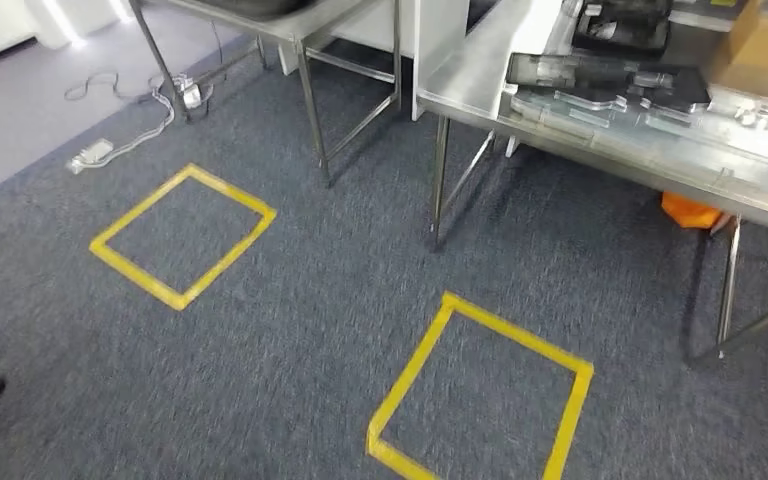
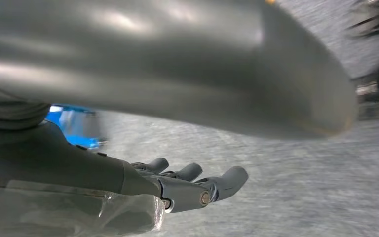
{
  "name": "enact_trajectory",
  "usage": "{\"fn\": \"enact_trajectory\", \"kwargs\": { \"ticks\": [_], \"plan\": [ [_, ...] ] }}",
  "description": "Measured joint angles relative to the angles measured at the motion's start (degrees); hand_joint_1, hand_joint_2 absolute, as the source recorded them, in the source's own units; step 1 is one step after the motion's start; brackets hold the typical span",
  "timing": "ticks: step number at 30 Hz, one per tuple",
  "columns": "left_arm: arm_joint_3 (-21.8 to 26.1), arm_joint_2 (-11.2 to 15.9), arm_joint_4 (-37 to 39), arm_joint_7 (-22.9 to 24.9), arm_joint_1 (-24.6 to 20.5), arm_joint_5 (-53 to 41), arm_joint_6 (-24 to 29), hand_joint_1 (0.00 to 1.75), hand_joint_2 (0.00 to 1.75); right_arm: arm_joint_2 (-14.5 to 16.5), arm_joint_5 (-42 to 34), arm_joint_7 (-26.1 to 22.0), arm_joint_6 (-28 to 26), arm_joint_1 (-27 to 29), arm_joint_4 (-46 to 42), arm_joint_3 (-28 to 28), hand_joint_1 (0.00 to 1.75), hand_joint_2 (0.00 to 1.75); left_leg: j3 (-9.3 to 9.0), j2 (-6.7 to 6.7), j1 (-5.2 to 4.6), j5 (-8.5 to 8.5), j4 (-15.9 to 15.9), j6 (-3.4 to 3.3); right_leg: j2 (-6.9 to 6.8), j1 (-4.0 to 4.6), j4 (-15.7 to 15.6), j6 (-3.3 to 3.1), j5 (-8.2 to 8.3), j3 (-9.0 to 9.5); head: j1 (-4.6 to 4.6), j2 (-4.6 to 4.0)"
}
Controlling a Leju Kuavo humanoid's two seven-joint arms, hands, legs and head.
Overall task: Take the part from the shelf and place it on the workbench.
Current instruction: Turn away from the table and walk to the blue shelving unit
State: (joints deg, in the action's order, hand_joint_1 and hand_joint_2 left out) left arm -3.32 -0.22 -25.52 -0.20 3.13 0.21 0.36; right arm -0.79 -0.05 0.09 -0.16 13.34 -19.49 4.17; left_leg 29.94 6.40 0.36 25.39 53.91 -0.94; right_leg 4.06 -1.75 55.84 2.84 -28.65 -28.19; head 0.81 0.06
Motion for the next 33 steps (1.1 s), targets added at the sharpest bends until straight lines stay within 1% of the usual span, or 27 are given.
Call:
{"fn": "enact_trajectory", "kwargs": {
  "ticks": [1,2,4,6,7,8,9,10,11,13,14,15,17,18,19,21,22,23,24,25,26,28,29,30,31,32,33],
  "plan": [
    [0.1,0.0,0.7,0.1,1.4,0.0,0.0,0.0,0.0,0.1,0.0,-0.1,0.0,-1.3,-0.8,-0.1,0.0,0.0,0.01,0.3,0.06,-0.03,0.1,0.28,-0.4,0.17,0.1,-0.43,0.07,-0.17,-0.07,0.0],
    [0.2,0.0,1.7,0.3,3.3,0.0,0.0,0.0,0.0,0.2,0.1,-0.2,0.0,-2.8,-1.9,-0.1,0.0,0.0,0.03,0.06,0.22,0.02,0.3,0.48,-0.6,0.17,0.1,-0.77,0.18,-0.3,-0.09,0.0],
    [0.2,0.0,3.9,0.5,7.8,0.0,-0.2,0.0,0.0,0.3,0.1,-0.3,0.1,-6.7,-4.5,-0.2,0.0,0.0,1.14,-2.18,0.35,1.45,2.8,0.86,-1.17,0.08,-0.1,-1.44,0.33,-0.43,-0.31,-0.01],
    [0.3,-0.1,6.2,0.5,11.0,0.0,-0.3,0.0,0.0,0.4,0.1,-0.3,0.1,-10.1,-7.0,-0.4,0.0,0.0,4.87,-4.61,0.35,4.82,9.9,1.25,-2.62,0.27,-0.1,-1.95,0.19,-0.38,-0.51,-0.01],
    [0.4,-0.1,7.3,0.5,12.2,0.0,-0.3,0.0,0.0,0.4,0.1,-0.3,0.1,-11.5,-8.2,-0.6,0.0,0.0,7.19,-5.08,0.36,6.49,14.2,1.4,-3.57,0.43,-0.1,-2.13,0.08,-0.39,-0.55,-0.01],
    [0.5,-0.1,8.4,0.4,13.2,0.0,-0.3,0.0,0.0,0.3,0.1,-0.3,0.1,-12.6,-9.3,-0.8,0.0,0.0,8.95,-5.3,0.38,7.46,17.3,1.49,-4.47,0.57,-0.1,-2.23,-0.02,-0.39,-0.56,-0.01],
    [0.7,-0.1,9.2,0.4,14.0,0.0,-0.3,0.0,0.0,0.3,0.1,-0.3,0.1,-13.3,-10.2,-1.0,0.0,0.0,9.63,-5.45,0.38,7.4,18.5,1.48,-5.36,0.67,-0.1,-2.27,-0.13,-0.35,-0.56,-0.02],
    [0.8,-0.1,9.7,0.4,14.4,0.0,-0.3,0.0,0.0,0.3,0.1,-0.3,0.1,-13.6,-10.7,-1.2,0.0,0.0,8.99,-5.66,0.36,6.3,17.2,1.39,-6.13,0.74,-0.1,-2.27,-0.24,-0.27,-0.57,-0.02],
    [1.0,-0.1,9.9,0.4,14.2,0.0,-0.3,0.0,0.0,0.3,0.1,-0.2,0.1,-13.4,-11.0,-1.3,0.0,0.0,7.07,-6.34,0.27,4.43,13.5,1.14,-6.98,0.78,-0.1,-2.21,-0.36,-0.11,-0.57,-0.02],
    [1.2,-0.1,9.7,0.3,12.3,0.0,-0.3,0.0,0.0,0.3,0.1,-0.1,0.1,-11.7,-10.9,-1.5,0.0,0.0,2.39,-9.93,-0.27,1.11,4.8,0.27,-8.74,0.89,-0.2,-1.9,-0.68,0.35,-0.54,-0.01],
    [1.2,-0.1,9.2,0.2,10.7,0.0,-0.3,0.0,0.0,0.3,0.1,0.0,0.1,-10.3,-10.5,-1.6,0.0,0.0,0.84,-11.44,-0.59,0.21,2.1,-0.09,-9.61,0.9,-0.2,-1.65,-0.88,0.58,-0.56,-0.01],
    [1.2,-0.1,8.5,0.1,9.0,0.0,-0.3,0.0,0.0,0.3,0.1,0.0,0.1,-8.8,-9.7,-1.6,0.0,0.0,0.27,-12.27,-0.86,-0.03,1.2,-0.34,-10.4,0.89,-0.2,-1.39,-1.06,0.8,-0.57,-0.01],
    [1.3,-0.1,6.2,0.0,5.5,0.0,-0.3,0.0,0.0,0.3,0.1,0.1,0.2,-5.7,-7.6,-1.7,0.0,0.0,0.31,-10.9,-0.91,-0.31,1.0,-0.65,-11.86,0.83,-0.4,-0.84,-1.37,1.3,-0.63,0.0],
    [1.4,-0.1,4.9,0.0,3.9,0.0,-0.3,0.0,0.0,0.3,0.1,0.1,0.2,-4.0,-6.3,-1.7,0.0,0.0,0.22,-9.99,-0.75,-0.56,0.6,-0.9,-11.38,0.79,-0.2,-0.57,-1.74,1.5,-0.57,0.0],
    [1.4,0.0,3.6,0.0,2.1,0.0,-0.3,0.0,0.0,0.3,0.1,0.1,0.2,-2.3,-5.0,-1.7,0.0,0.0,0.1,-9.03,-0.55,-0.87,0.2,-1.19,-10.11,0.77,0.9,-0.36,-2.66,1.26,-0.53,0.01],
    [1.5,-0.1,0.6,0.0,-1.2,0.0,-0.3,0.0,0.0,0.3,0.1,0.1,0.2,1.3,-1.9,-1.8,0.0,0.0,0.0,-6.93,-0.25,-1.32,-0.3,-1.63,-6.24,0.67,6.9,-0.13,-6.11,-1.34,-0.35,0.01],
    [1.5,-0.1,-0.9,0.0,-2.6,0.0,-0.3,0.0,0.0,0.3,0.1,0.1,0.2,2.7,-0.3,-1.9,0.0,0.0,0.09,-5.82,-0.21,-1.4,-0.3,-1.76,-5.15,0.67,10.9,-0.1,-7.96,-3.39,-0.32,0.01],
    [1.6,-0.1,-2.2,0.0,-3.7,0.0,-0.3,0.0,0.0,0.2,0.1,0.1,0.2,3.9,1.1,-2.0,0.0,0.0,0.14,-4.65,-0.19,-1.44,-0.2,-1.81,-4.66,0.64,14.3,-0.04,-9.08,-5.28,-0.28,0.01],
    [1.6,-0.1,-3.2,0.0,-4.3,0.0,-0.3,0.0,0.0,0.2,0.1,0.1,0.2,4.6,2.2,-2.0,0.0,0.0,0.14,-3.57,-0.15,-1.47,-0.2,-1.81,-4.51,0.6,15.9,0.02,-9.05,-6.4,-0.28,0.01],
    [1.6,-0.1,-3.7,0.0,-4.5,0.0,-0.3,0.0,0.0,0.1,0.1,0.1,0.2,4.9,2.9,-2.0,0.0,0.0,0.08,-2.59,-0.05,-1.45,-0.2,-1.73,-4.44,0.54,15.3,0.11,-7.84,-6.54,-0.27,0.01],
    [1.6,-0.1,-4.0,0.0,-4.1,0.0,-0.3,0.0,0.0,0.1,0.1,0.1,0.1,4.7,3.2,-2.0,0.0,0.0,-0.03,-1.77,0.08,-1.41,-0.1,-1.58,-4.19,0.41,12.5,0.23,-5.65,-5.62,-0.27,0.01],
    [1.6,-0.1,-4.0,0.2,-2.1,0.0,-0.3,0.0,0.0,0.1,0.1,-0.1,0.1,3.0,3.3,-2.0,0.0,0.0,0.11,-0.76,0.18,-1.14,0.2,-0.99,-1.9,0.01,4.6,0.54,-1.28,-2.5,-0.25,0.0],
    [1.6,-0.1,-3.7,0.2,-0.6,0.0,-0.3,0.0,0.0,0.1,0.1,-0.1,0.2,1.5,3.0,-2.0,0.0,0.0,0.36,-0.42,0.09,-0.95,0.4,-0.62,-1.01,-0.16,1.9,0.4,-0.11,-1.44,-0.31,0.0],
    [1.7,-0.1,-3.2,0.3,1.0,0.0,-0.3,0.0,0.0,0.2,0.1,-0.2,0.2,-0.1,2.4,-2.1,0.0,0.0,0.64,-0.09,0.03,-0.84,0.5,-0.26,-0.4,-0.17,0.7,0.11,0.27,-0.95,-0.37,0.0],
    [1.6,-0.1,-2.4,0.3,2.7,0.0,-0.3,0.0,0.0,0.3,0.1,-0.2,0.2,-1.8,1.4,-2.1,0.0,0.0,0.9,0.31,0.03,-0.78,0.5,0.07,-0.67,0.03,0.5,-0.37,0.2,-0.9,-0.43,0.01],
    [1.6,-0.2,-1.4,0.4,4.5,0.0,-0.4,0.0,0.0,0.4,0.1,-0.3,0.2,-3.7,0.2,-2.1,0.0,0.0,0.96,0.65,0.18,-0.81,0.5,0.31,-1.49,0.05,0.4,-0.93,0.24,-0.92,-0.49,0.0],
    [1.6,-0.2,-0.1,0.4,6.2,0.0,-0.4,0.0,0.0,0.5,0.1,-0.3,0.2,-5.5,-1.1,-2.2,0.0,0.0,1.09,0.24,0.32,-0.67,0.9,0.52,-2.02,0.13,0.4,-1.32,0.28,-0.88,-0.49,0.0]
  ]
}}
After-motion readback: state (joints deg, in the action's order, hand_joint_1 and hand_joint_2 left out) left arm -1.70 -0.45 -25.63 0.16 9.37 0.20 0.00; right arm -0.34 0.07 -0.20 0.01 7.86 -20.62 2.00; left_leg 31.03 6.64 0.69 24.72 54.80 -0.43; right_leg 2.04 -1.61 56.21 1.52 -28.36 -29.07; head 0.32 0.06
